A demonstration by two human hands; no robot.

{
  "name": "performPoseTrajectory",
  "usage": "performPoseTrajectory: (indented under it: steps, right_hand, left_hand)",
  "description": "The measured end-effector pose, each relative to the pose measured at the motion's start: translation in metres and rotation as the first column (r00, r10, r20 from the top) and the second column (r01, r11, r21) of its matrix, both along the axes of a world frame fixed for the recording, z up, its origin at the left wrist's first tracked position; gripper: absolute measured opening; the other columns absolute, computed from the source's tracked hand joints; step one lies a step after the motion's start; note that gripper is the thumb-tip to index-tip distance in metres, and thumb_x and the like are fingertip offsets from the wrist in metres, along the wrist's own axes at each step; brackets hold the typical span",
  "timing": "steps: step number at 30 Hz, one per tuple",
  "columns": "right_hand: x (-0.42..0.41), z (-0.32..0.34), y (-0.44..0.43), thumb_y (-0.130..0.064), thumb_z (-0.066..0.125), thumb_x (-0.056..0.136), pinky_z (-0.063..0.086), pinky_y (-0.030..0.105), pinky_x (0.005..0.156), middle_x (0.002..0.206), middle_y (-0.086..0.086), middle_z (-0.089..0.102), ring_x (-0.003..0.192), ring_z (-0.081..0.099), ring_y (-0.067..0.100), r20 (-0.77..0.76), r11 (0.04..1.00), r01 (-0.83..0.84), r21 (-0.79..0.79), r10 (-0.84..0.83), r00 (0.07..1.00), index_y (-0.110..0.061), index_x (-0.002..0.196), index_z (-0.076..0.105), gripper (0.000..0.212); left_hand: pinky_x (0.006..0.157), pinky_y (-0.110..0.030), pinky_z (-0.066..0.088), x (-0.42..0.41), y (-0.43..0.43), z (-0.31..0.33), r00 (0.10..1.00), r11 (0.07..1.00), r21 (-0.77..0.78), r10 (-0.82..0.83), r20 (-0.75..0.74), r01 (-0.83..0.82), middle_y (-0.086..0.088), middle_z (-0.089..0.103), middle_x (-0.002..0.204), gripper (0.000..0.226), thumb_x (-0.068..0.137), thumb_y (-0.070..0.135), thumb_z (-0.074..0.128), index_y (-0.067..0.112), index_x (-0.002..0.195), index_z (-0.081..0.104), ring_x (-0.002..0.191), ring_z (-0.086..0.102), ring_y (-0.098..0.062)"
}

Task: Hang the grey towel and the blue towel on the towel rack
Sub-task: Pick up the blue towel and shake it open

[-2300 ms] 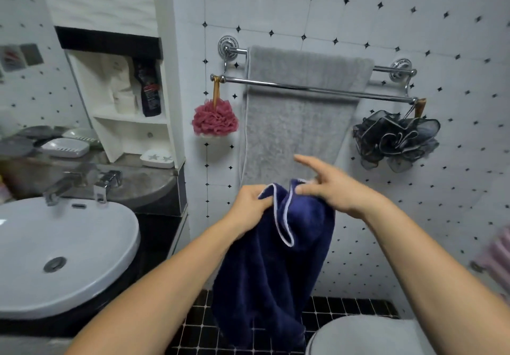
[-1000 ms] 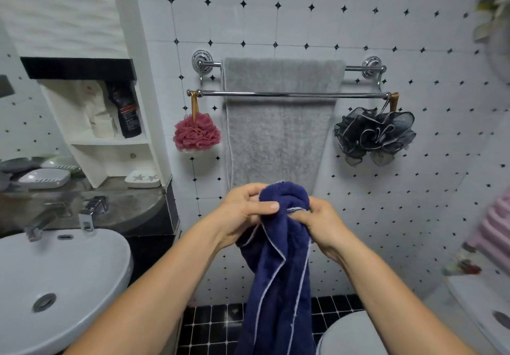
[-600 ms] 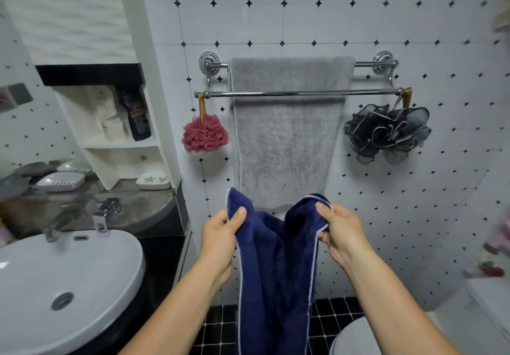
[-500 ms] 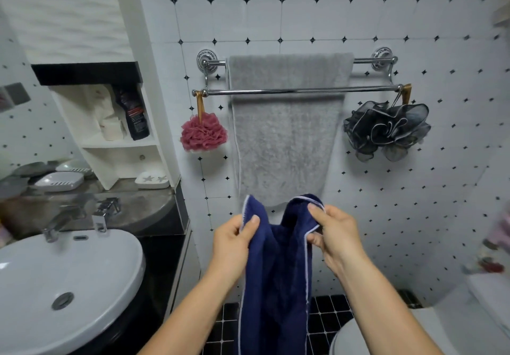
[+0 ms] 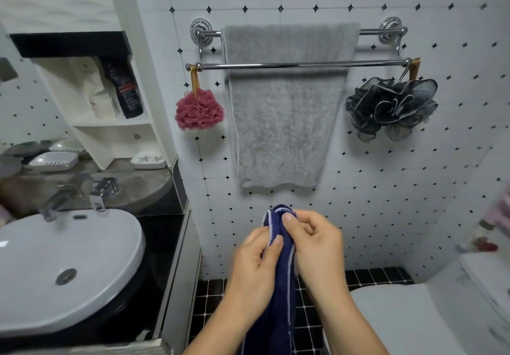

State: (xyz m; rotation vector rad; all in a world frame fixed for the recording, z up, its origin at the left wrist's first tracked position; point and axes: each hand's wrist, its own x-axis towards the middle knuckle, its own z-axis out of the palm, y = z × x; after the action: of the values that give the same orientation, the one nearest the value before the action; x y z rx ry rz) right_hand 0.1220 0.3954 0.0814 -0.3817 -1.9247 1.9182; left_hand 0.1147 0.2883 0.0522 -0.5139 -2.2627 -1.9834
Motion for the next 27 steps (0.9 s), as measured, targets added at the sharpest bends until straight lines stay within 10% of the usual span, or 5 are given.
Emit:
performPoseTrajectory:
  steps: [3,11,18,23,27]
  right_hand:
    - [0.004,-0.006,-0.001,-0.020,0.068,0.086,0.055,0.042,0.063,0.069,0.008,0.074,0.061,0.067,0.021,0.036,1.000,-0.007,-0.002,0.007,0.999,-0.018,0.078,0.068,0.008]
    - [0.017,-0.009,0.001,-0.019,0.063,0.086,0.056,0.050,0.065,0.057,0.007,0.063,0.056,0.059,0.019,0.069,0.994,-0.108,0.037,0.105,0.992,-0.014,0.071,0.059,0.016]
    - [0.031,-0.012,-0.001,-0.030,0.063,0.076,0.050,0.039,0.064,0.068,0.021,0.067,0.059,0.061,0.023,0.040,0.991,-0.136,-0.006,0.136,0.990,-0.011,0.070,0.059,0.020]
    - [0.035,-0.022,-0.012,-0.045,0.061,0.073,0.053,0.048,0.076,0.073,0.002,0.069,0.071,0.065,0.019,0.030,0.986,-0.139,0.094,0.137,0.990,-0.027,0.076,0.063,0.019]
    - [0.038,-0.023,-0.014,-0.053,0.059,0.067,0.052,0.027,0.073,0.085,-0.006,0.054,0.071,0.059,0.008,0.013,0.988,-0.037,0.150,0.035,0.999,-0.031,0.076,0.062,0.024]
  left_hand:
    - [0.084,-0.038,0.055,0.007,0.000,-0.004,0.993,0.998,0.050,-0.035,0.116,0.030,0.004,0.076,0.096,0.026,0.095,0.034,0.048,0.032,0.102,0.073,0.092,0.070,-0.018]
    - [0.087,-0.019,0.051,0.018,0.003,-0.002,0.973,0.963,0.229,-0.181,0.146,0.145,0.002,0.076,0.110,0.032,0.098,0.021,0.045,0.019,0.121,0.068,0.106,0.070,-0.015]
    - [0.085,-0.017,0.050,0.014,-0.002,0.000,0.962,0.962,0.084,-0.266,0.055,0.261,0.006,0.075,0.109,0.033,0.089,0.011,0.063,0.027,0.119,0.068,0.104,0.069,-0.010]
    - [0.078,-0.017,0.053,0.012,-0.005,0.000,0.969,0.970,0.120,-0.226,0.098,0.213,0.000,0.077,0.100,0.029,0.094,0.008,0.056,0.030,0.105,0.072,0.095,0.072,-0.011]
    - [0.072,-0.015,0.053,0.015,-0.001,0.000,0.970,0.971,0.121,-0.218,0.108,0.204,0.002,0.077,0.095,0.024,0.088,0.016,0.061,0.032,0.102,0.071,0.087,0.072,-0.007]
